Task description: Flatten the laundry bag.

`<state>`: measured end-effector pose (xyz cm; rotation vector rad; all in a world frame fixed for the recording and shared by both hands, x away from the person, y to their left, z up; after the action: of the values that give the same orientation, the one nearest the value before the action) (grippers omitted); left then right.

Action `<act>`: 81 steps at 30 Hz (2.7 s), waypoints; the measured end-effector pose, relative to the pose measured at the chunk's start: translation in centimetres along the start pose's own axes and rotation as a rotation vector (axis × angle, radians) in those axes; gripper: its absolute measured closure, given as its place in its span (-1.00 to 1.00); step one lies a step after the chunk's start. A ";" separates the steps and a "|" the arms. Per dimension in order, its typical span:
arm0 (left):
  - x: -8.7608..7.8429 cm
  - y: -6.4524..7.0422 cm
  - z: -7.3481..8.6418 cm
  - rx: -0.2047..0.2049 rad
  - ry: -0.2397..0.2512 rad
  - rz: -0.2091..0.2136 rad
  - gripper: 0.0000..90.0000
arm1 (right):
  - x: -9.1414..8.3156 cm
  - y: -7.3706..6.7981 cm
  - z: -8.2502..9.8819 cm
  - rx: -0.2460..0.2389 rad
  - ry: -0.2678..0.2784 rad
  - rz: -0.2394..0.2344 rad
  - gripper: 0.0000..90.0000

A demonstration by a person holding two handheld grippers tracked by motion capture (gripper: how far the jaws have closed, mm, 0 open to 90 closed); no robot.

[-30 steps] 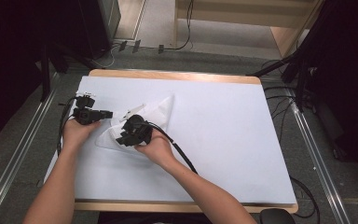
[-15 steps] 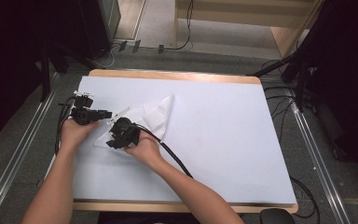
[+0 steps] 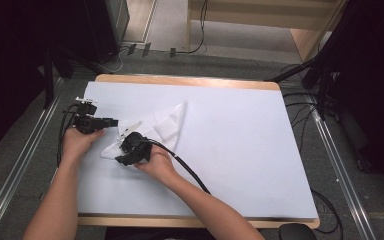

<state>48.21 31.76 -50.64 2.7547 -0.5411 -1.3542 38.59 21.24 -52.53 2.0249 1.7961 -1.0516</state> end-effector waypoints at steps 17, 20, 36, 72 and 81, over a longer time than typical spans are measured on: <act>-0.3 -0.6 0.0 -0.025 0.003 0.007 0.43 | -0.1 0.5 0.2 -0.060 0.023 0.146 0.90; -0.2 -0.6 0.1 -0.025 0.002 0.004 0.42 | -0.3 0.7 0.1 -0.032 0.021 0.119 0.92; -0.2 0.6 -0.2 0.015 0.006 0.008 0.41 | -5.3 1.0 -1.6 0.022 0.129 0.081 1.00; 1.5 1.8 0.8 0.062 -0.047 -0.015 1.00 | -15.4 3.0 2.0 0.087 0.203 0.166 1.00; 1.5 1.8 0.8 0.054 -0.042 -0.010 1.00 | -18.0 3.7 4.4 0.134 0.226 0.189 1.00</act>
<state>47.90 29.69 -51.98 2.7807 -0.5760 -1.4234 40.77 4.04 -45.11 2.4258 1.6297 -0.9428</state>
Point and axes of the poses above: each handheld gripper's, and its own axes: x roughly forward along the jaws, z roughly out of its underside, y roughly to its right, the point moved 9 cm from there along x, roughly forward along the jaws, and after that the axes turned 9 degrees about -z, right-handed, at the moved point
